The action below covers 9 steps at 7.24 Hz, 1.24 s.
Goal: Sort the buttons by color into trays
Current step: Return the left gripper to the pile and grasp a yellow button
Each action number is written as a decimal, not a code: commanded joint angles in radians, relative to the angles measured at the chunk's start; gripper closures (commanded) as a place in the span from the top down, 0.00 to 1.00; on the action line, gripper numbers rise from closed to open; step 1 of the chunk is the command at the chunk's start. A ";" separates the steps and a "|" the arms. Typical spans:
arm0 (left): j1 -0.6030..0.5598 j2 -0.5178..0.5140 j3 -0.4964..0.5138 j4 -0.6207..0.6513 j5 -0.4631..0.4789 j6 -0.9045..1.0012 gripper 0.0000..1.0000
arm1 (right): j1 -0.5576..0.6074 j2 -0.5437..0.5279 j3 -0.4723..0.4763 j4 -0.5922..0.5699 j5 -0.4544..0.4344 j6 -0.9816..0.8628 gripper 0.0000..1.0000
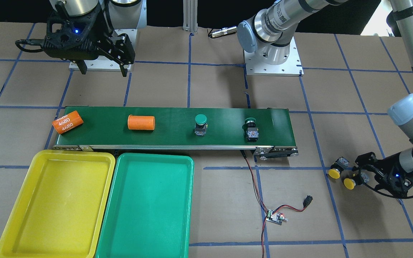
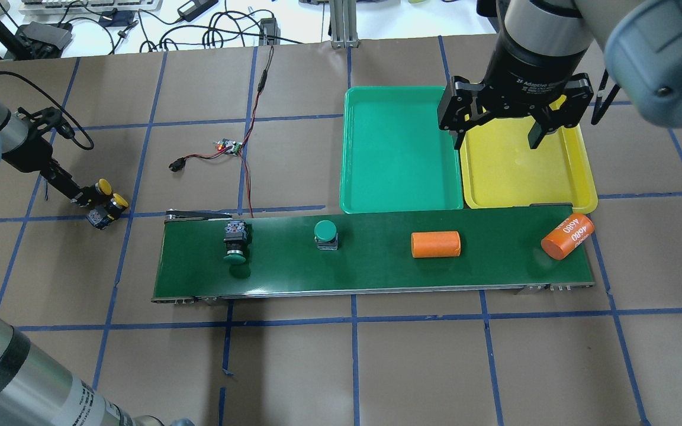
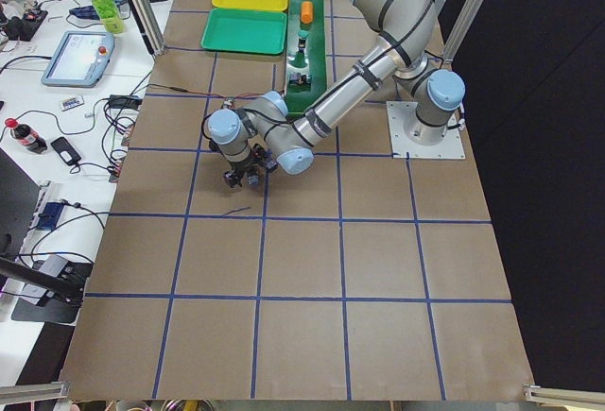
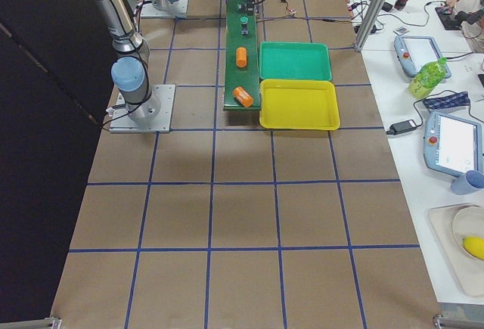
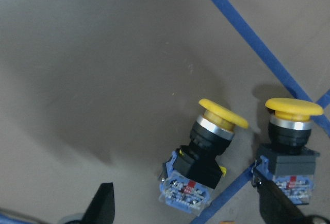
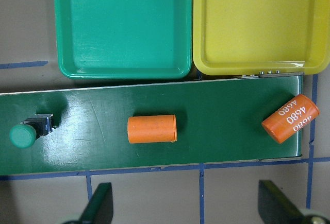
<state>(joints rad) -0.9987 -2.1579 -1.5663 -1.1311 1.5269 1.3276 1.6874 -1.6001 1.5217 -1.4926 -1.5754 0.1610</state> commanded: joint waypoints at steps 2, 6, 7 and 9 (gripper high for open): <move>0.000 -0.020 -0.003 0.025 0.001 0.016 0.48 | 0.000 0.000 0.000 0.000 0.000 0.000 1.00; -0.038 0.097 0.022 -0.088 -0.010 -0.246 0.00 | 0.000 0.000 0.000 0.000 0.000 0.000 1.00; -0.090 0.162 0.014 -0.152 -0.020 -0.404 0.00 | -0.002 0.000 0.000 0.002 0.000 0.000 1.00; -0.182 0.278 -0.026 -0.264 -0.028 -0.780 0.00 | 0.000 0.000 0.000 0.002 0.000 0.000 1.00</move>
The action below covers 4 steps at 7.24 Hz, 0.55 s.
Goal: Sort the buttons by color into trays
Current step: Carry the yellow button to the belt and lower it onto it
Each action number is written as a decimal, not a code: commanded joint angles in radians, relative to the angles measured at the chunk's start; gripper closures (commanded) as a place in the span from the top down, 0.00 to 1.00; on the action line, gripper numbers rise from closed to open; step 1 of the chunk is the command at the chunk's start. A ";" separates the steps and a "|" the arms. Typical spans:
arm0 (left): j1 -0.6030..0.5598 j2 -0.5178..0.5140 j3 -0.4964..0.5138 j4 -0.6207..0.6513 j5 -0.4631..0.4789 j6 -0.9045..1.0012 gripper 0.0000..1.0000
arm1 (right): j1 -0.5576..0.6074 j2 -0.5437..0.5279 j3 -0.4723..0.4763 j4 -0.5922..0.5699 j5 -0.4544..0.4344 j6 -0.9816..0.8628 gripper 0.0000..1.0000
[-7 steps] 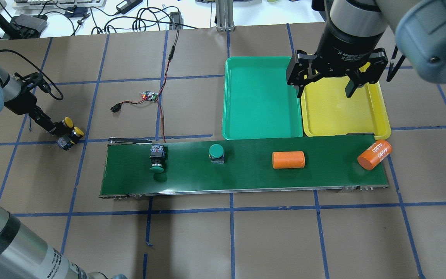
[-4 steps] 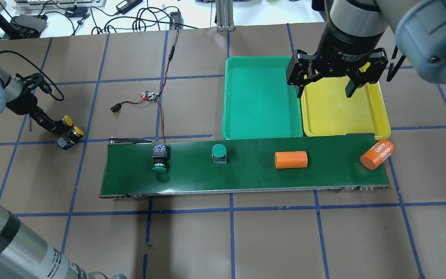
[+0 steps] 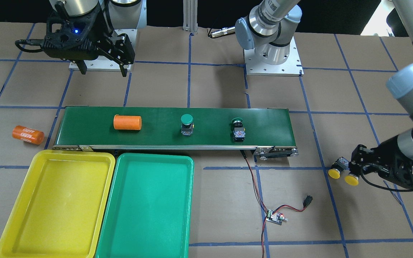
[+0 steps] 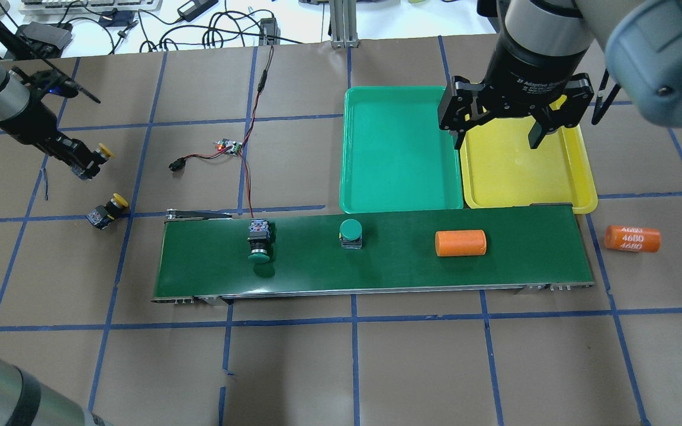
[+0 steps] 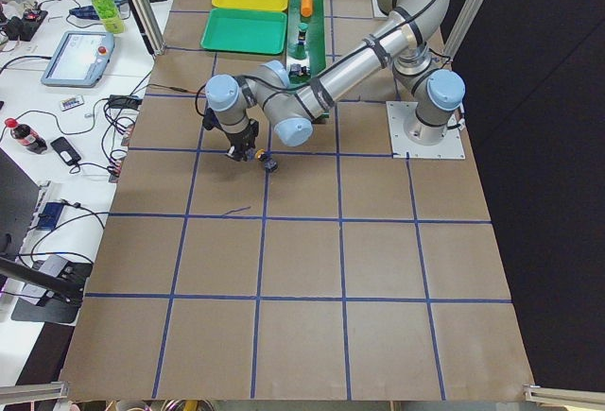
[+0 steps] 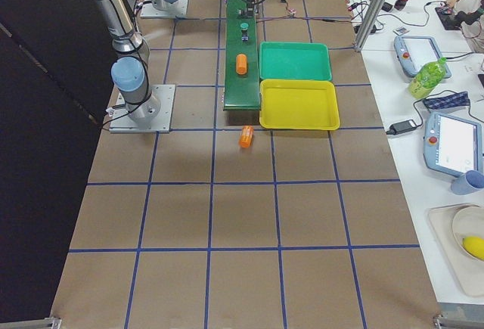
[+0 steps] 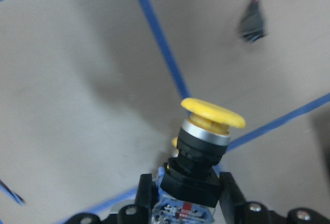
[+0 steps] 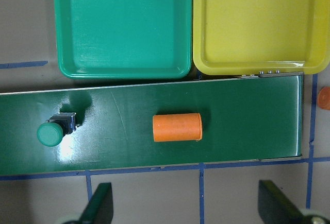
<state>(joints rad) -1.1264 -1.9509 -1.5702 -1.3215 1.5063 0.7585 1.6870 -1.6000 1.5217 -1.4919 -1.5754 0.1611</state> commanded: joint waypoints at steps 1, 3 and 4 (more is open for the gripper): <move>-0.091 0.122 -0.072 -0.087 -0.011 -0.370 0.00 | -0.001 0.000 0.000 0.001 0.000 0.000 1.00; -0.163 0.211 -0.244 -0.062 -0.011 -0.617 0.00 | -0.001 0.000 0.000 -0.001 0.000 0.000 1.00; -0.176 0.254 -0.313 -0.035 -0.009 -0.686 0.00 | 0.000 0.000 0.000 -0.001 0.000 0.000 1.00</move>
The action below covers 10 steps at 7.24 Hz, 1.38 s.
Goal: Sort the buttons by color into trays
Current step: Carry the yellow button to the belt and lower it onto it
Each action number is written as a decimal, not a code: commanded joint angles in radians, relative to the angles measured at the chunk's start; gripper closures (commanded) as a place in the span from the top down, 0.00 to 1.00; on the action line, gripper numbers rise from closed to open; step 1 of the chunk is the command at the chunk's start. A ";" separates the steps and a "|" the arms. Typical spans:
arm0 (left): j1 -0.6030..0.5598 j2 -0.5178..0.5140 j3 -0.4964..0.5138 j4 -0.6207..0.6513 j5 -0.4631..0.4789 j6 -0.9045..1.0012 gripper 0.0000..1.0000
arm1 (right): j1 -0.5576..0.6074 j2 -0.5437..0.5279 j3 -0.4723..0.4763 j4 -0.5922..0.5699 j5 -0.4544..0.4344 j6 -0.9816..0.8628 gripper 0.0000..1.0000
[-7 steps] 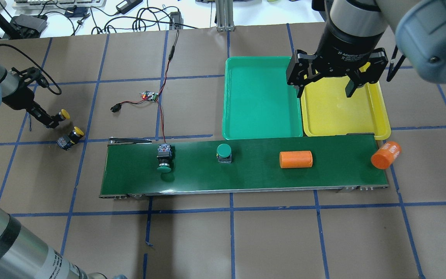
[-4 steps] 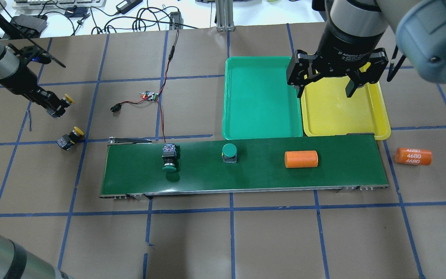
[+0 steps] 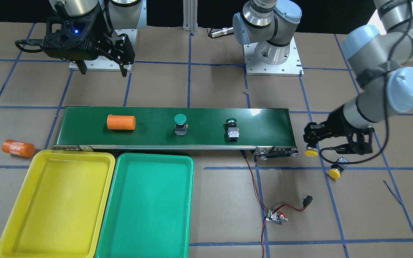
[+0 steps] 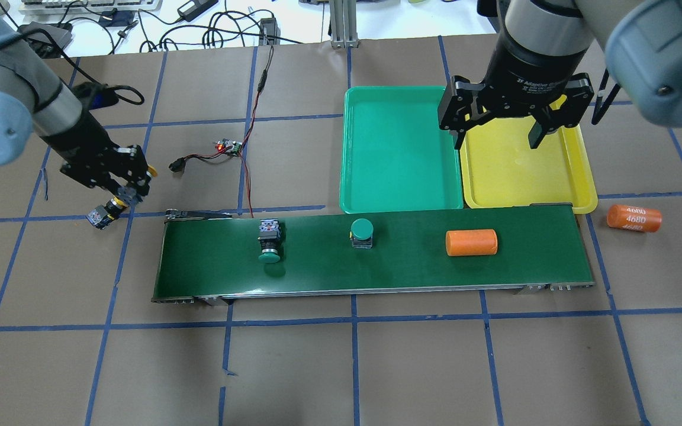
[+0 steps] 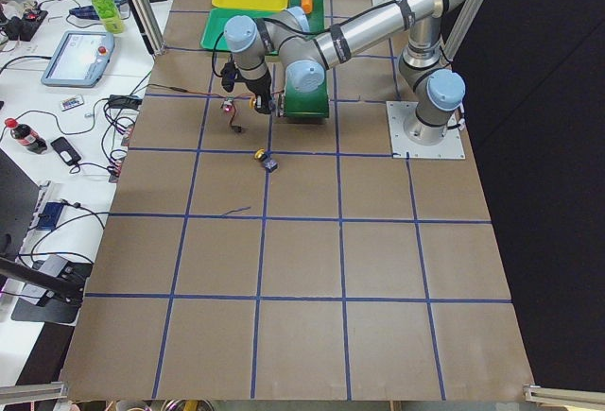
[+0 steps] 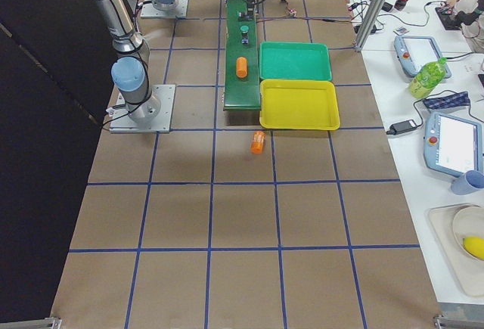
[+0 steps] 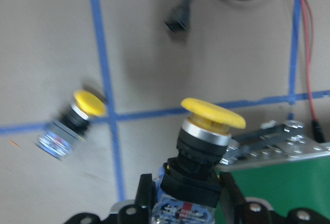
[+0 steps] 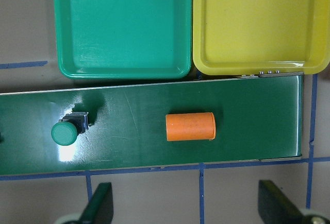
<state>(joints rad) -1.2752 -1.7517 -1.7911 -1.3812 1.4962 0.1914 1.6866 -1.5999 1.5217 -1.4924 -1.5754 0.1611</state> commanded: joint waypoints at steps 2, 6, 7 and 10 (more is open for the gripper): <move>-0.029 0.105 -0.180 0.028 -0.001 -0.179 0.00 | 0.001 0.000 0.000 0.001 0.000 0.000 1.00; -0.030 0.109 -0.260 0.099 -0.034 -0.273 0.76 | 0.001 0.000 0.000 0.001 0.000 0.000 1.00; -0.030 0.109 -0.255 0.125 -0.036 -0.268 1.00 | 0.001 0.000 0.000 0.000 0.000 0.000 1.00; -0.012 0.100 -0.074 0.114 -0.021 -0.245 1.00 | 0.001 0.000 0.000 0.000 0.000 0.000 1.00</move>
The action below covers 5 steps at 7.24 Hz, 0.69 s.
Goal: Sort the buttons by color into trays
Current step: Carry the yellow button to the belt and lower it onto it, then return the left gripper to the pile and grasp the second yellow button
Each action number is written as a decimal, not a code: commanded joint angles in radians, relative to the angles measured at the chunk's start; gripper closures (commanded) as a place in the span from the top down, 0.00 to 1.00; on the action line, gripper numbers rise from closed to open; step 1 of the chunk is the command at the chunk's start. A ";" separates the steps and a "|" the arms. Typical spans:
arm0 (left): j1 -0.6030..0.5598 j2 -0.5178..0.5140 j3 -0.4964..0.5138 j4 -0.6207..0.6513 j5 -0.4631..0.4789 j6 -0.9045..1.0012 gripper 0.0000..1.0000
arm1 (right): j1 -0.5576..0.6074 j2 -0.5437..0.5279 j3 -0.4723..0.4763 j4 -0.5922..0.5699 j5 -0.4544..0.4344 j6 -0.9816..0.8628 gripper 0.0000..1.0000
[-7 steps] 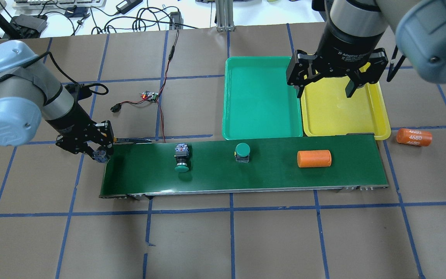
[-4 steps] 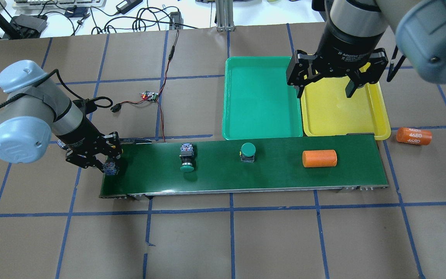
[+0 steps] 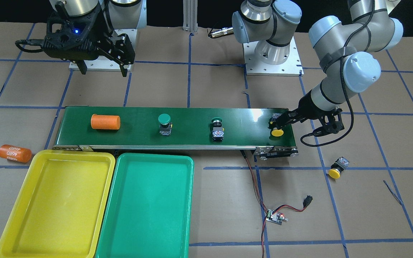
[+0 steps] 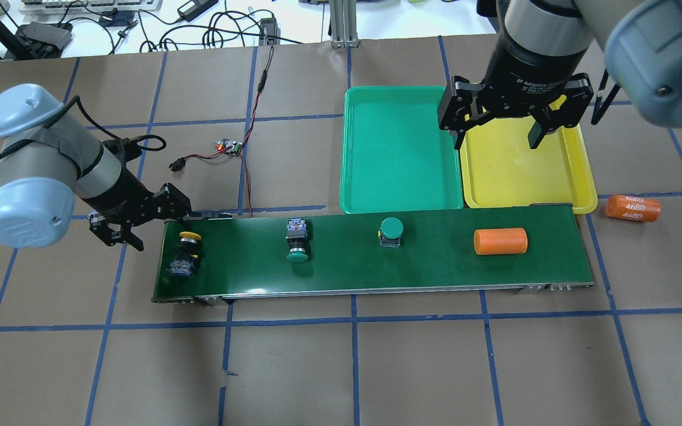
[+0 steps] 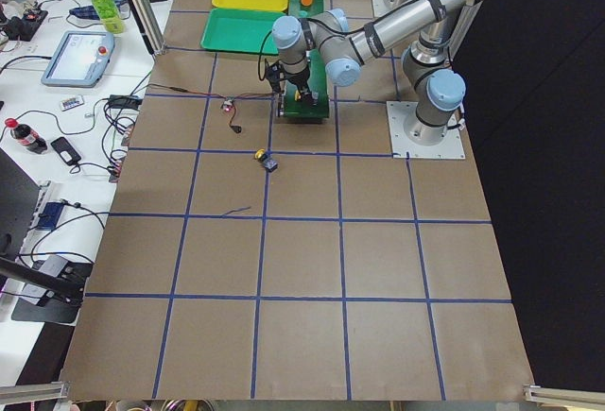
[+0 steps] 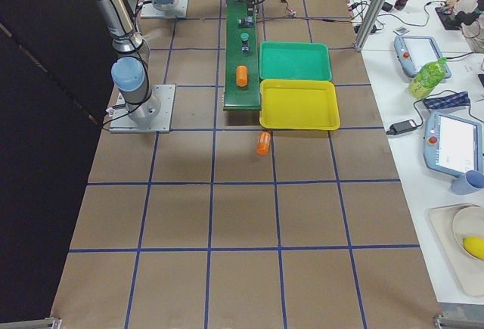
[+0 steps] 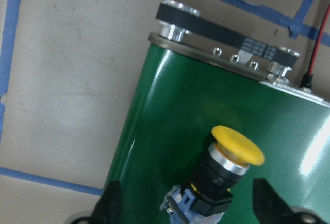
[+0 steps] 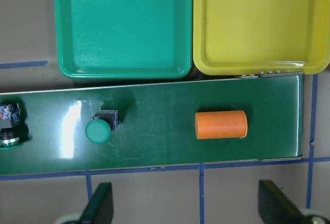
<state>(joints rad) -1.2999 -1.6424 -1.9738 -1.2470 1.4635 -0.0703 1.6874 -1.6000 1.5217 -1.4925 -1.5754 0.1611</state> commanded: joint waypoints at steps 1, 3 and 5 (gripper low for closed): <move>0.019 -0.036 0.184 -0.054 0.049 0.165 1.00 | 0.000 0.000 0.000 0.000 0.000 0.000 1.00; 0.104 -0.097 0.217 -0.011 0.150 0.472 1.00 | -0.003 0.000 -0.002 0.000 -0.002 -0.008 1.00; 0.204 -0.181 0.202 0.113 0.152 0.885 1.00 | -0.014 0.009 0.000 0.000 -0.017 -0.022 1.00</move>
<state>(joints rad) -1.1547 -1.7703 -1.7667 -1.1956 1.6094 0.5695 1.6816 -1.5967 1.5168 -1.4959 -1.5875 0.1445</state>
